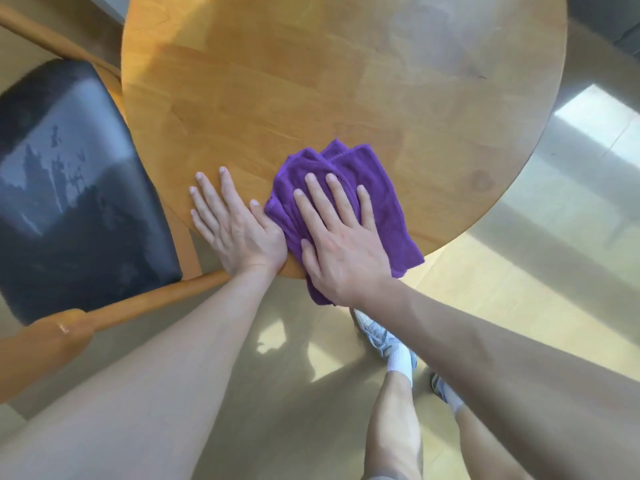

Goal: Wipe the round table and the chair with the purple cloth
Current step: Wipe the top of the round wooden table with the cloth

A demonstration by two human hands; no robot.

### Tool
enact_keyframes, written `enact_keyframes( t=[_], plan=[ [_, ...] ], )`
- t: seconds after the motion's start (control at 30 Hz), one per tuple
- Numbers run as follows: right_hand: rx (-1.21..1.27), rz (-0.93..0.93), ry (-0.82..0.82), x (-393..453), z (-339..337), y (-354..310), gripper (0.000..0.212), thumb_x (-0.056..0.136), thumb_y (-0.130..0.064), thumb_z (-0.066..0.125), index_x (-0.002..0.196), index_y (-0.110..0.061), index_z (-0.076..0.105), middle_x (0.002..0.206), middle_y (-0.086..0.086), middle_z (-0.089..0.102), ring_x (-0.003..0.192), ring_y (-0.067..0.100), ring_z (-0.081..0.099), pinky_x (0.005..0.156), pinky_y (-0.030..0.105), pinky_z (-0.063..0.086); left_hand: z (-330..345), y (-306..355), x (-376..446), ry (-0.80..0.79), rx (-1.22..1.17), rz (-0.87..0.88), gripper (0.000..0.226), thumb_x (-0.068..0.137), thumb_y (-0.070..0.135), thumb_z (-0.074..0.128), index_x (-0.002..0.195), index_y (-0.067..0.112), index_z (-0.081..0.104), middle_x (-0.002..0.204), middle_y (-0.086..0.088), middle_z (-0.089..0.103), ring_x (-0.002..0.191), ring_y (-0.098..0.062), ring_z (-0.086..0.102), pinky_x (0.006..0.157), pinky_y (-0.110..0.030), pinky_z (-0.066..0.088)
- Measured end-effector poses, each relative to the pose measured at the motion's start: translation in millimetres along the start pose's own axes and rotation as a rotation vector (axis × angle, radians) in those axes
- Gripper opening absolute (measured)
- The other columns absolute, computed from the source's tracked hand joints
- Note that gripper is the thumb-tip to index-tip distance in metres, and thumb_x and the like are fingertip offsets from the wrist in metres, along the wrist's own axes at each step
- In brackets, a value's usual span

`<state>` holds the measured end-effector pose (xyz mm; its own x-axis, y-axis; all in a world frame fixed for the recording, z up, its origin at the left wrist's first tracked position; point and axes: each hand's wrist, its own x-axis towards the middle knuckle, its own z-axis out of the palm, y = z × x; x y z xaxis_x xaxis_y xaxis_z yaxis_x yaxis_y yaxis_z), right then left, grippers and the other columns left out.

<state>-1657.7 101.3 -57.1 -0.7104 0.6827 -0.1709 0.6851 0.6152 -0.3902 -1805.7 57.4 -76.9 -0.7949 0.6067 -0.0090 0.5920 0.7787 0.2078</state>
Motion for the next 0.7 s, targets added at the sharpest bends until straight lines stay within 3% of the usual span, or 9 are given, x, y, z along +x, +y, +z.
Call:
enact_keyframes(
  t=[0.17,0.27,0.37,0.4,0.5,0.6,0.7],
  plan=[
    [-0.034,-0.209,-0.046,12,-21,53,0.066,0.094,-0.044,0.042,0.156,-0.022,0.037,0.167,-0.002,0.025,0.155,0.025,0.018,0.126,0.049,0.007,-1,1,1,-0.002,-0.007,0.009,0.069,0.095,0.028,0.035,0.162,0.018,0.023,0.172,-0.014,0.011,0.159,-0.032,0.006,0.128,-0.051,0.005],
    [0.004,0.009,0.071,21,-28,60,0.066,0.093,-0.042,0.044,0.155,-0.022,0.038,0.166,-0.003,0.026,0.155,0.023,0.018,0.126,0.048,0.007,1,0,0,0.0,-0.005,0.012,0.069,0.096,0.027,0.035,0.162,0.017,0.022,0.171,-0.014,0.011,0.159,-0.032,0.006,0.128,-0.05,0.004],
    [0.056,0.372,0.181,27,-18,11,0.07,0.089,-0.033,0.043,0.158,-0.02,0.032,0.168,-0.002,0.021,0.156,0.024,0.012,0.125,0.052,0.005,1,0,1,0.007,-0.013,0.008,0.07,0.094,0.027,0.034,0.162,0.017,0.023,0.171,-0.015,0.012,0.159,-0.033,0.007,0.128,-0.05,0.004],
    [0.07,0.413,0.173,26,-12,-8,0.072,0.09,-0.031,0.041,0.159,-0.018,0.028,0.169,0.0,0.016,0.157,0.025,0.008,0.125,0.054,0.003,1,0,2,0.011,-0.015,0.01,0.071,0.093,0.028,0.033,0.162,0.016,0.024,0.171,-0.015,0.013,0.159,-0.034,0.007,0.128,-0.051,0.005],
    [0.064,0.15,0.009,10,2,-26,0.068,0.098,-0.032,0.037,0.161,-0.016,0.017,0.17,0.003,0.006,0.157,0.027,-0.001,0.124,0.055,-0.003,-1,-1,2,0.004,-0.022,0.028,0.078,0.085,0.027,0.031,0.162,0.016,0.024,0.171,-0.015,0.014,0.159,-0.034,0.007,0.128,-0.052,0.005],
    [0.073,-0.139,-0.1,3,-7,10,0.067,0.102,-0.042,0.033,0.162,-0.019,0.016,0.17,-0.002,0.007,0.157,0.022,0.0,0.126,0.048,-0.005,0,-2,1,0.0,-0.016,0.029,0.076,0.087,0.024,0.034,0.162,0.018,0.023,0.171,-0.014,0.013,0.159,-0.033,0.007,0.128,-0.051,0.005],
    [-0.008,-0.198,-0.092,5,-19,47,0.071,0.098,-0.053,0.036,0.161,-0.024,0.022,0.169,-0.005,0.013,0.157,0.02,0.007,0.127,0.045,0.002,0,-1,1,-0.001,-0.007,0.018,0.07,0.094,0.028,0.033,0.162,0.018,0.023,0.171,-0.014,0.012,0.159,-0.033,0.006,0.128,-0.05,0.004]
  ],
)
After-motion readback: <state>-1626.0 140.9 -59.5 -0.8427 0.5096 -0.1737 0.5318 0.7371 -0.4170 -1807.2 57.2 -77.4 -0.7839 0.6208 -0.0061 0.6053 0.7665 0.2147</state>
